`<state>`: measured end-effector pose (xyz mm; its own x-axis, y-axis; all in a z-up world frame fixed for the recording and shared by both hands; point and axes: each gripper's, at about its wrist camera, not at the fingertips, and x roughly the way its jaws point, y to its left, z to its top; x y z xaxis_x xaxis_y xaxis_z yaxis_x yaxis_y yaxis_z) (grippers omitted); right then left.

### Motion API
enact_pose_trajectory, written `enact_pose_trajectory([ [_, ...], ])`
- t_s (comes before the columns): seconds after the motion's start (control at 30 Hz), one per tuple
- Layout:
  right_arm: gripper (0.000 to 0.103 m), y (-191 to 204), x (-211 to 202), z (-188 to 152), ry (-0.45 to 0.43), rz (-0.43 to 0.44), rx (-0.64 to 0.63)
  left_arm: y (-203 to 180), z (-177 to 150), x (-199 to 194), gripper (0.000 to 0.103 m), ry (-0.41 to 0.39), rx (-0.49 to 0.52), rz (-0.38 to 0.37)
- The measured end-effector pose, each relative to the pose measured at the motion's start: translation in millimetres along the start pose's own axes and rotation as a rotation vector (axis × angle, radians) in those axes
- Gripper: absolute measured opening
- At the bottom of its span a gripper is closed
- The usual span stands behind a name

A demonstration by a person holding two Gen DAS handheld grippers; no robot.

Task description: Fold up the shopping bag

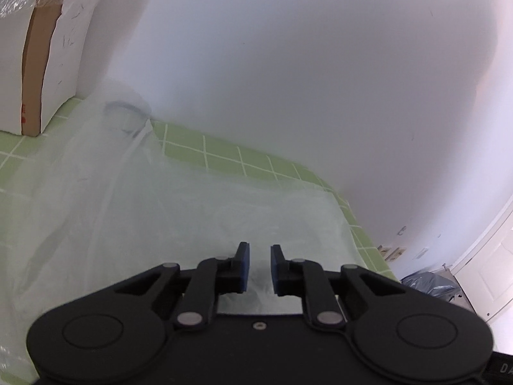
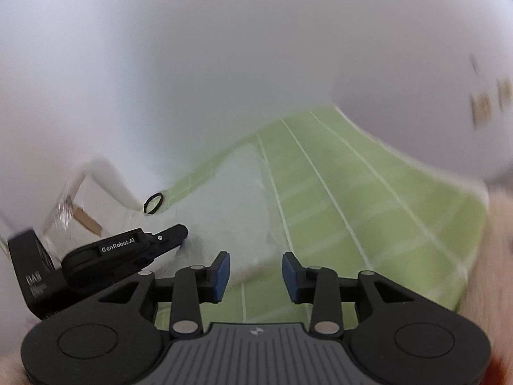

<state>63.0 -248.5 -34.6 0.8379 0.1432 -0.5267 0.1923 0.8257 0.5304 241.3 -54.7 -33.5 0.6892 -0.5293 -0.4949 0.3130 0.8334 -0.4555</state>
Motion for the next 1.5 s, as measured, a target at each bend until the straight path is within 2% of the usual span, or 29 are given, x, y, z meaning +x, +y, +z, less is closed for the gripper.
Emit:
enact_pose_trajectory([
  [0.2,0.039,-17,6,5,0.018,0.067,0.198,-2,1,-2,0.015,0.002,-0.025,-0.015],
  [0.37,0.039,-28,21,13,0.024,0.129,0.323,1,-4,-9,0.009,0.007,-0.038,-0.018],
  [0.53,0.039,-22,35,19,0.033,0.166,0.302,4,-15,-25,0.004,0.004,-0.027,-0.017],
  [0.6,0.039,-21,41,22,0.031,0.177,0.295,8,-19,-30,0.002,0.009,-0.058,-0.028],
  [0.73,0.039,-23,56,32,0.027,0.213,0.308,19,-26,-37,0.002,0.013,-0.129,-0.065],
  [0.93,0.039,-24,78,51,0.065,0.279,0.282,21,-29,-42,0.002,0.023,-0.134,-0.085],
  [1.1,0.038,-20,92,63,0.084,0.289,0.223,33,-30,-38,0.002,0.034,-0.200,-0.134],
  [1.2,0.032,-15,94,63,0.082,0.258,0.163,34,-29,-37,0.002,0.041,-0.196,-0.142],
  [1.27,0.007,-10,95,60,0.081,0.226,0.098,33,-28,-38,0.002,0.045,-0.191,-0.136],
  [1.33,0.006,1,90,53,0.067,0.179,-0.018,28,-24,-38,0.002,0.068,-0.195,-0.112],
  [1.43,0.005,19,80,43,0.047,0.115,-0.185,16,-9,-36,0.002,0.152,-0.183,-0.069],
  [1.5,0.005,25,73,36,0.045,0.085,-0.261,4,4,-34,0.003,0.190,-0.147,-0.092],
])
